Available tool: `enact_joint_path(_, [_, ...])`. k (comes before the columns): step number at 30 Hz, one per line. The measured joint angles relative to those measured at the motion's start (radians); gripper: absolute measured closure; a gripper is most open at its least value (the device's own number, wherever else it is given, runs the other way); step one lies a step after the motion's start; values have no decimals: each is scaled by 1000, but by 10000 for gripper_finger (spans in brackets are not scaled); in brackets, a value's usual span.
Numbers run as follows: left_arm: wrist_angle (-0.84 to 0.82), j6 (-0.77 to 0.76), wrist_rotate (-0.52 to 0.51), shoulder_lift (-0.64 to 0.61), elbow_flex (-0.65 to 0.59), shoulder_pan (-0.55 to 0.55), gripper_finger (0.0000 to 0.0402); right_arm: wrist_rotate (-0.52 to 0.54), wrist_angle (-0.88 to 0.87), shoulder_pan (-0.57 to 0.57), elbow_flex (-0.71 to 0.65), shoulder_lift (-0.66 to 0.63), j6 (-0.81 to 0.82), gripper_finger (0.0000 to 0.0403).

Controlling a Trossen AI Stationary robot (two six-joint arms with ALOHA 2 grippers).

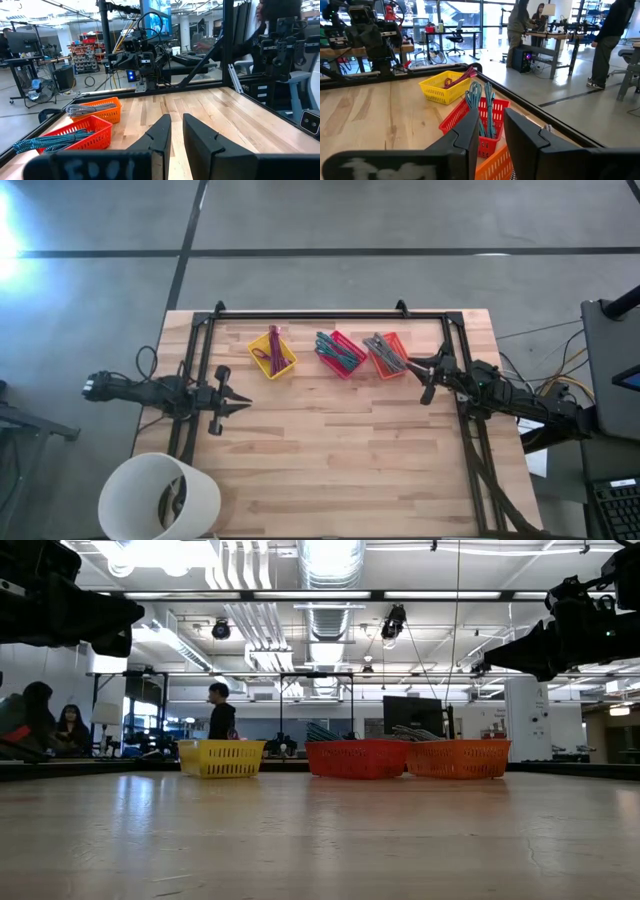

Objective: Pick & Place USB Port
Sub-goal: Return to Home Position

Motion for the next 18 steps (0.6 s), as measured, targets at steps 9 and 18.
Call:
enact_joint_path(9, [0,0,0,0,0,0,346,0,0,0,0,0,0,323])
enact_joint_path(18, [0,0,0,0,0,0,346,0,0,0,0,0,0,334])
